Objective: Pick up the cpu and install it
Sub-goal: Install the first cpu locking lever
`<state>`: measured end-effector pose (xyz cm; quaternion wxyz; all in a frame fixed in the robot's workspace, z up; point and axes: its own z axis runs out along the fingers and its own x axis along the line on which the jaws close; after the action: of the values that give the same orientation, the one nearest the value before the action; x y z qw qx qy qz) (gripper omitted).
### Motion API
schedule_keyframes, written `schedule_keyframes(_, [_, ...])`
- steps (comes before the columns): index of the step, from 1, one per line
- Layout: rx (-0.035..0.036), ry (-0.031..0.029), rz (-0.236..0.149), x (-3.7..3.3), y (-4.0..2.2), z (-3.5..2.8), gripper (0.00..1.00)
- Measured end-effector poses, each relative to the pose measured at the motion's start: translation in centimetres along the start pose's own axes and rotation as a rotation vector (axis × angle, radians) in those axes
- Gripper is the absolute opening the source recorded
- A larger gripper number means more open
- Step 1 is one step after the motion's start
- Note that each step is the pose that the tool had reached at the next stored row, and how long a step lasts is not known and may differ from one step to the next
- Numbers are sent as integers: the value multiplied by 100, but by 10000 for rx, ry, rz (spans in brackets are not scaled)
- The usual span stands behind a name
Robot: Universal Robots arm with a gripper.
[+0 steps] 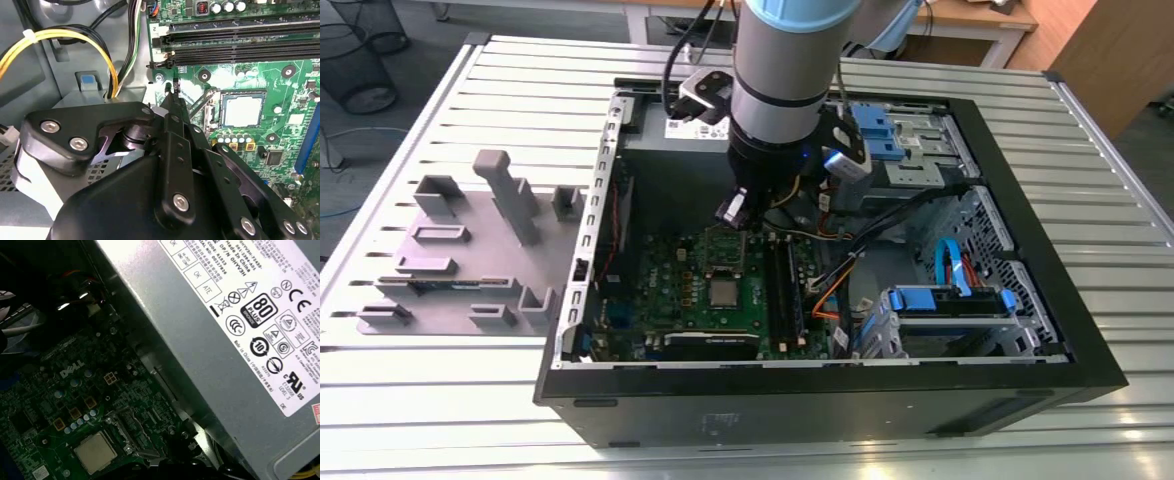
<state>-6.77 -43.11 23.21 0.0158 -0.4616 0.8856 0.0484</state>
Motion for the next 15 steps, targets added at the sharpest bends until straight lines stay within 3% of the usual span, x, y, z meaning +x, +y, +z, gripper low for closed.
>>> schedule_keyframes(4, [-18, 17, -250, 0, 0, 0, 11])
schedule_keyframes(15, [-15, 19, -211, -4, 3, -7, 11])
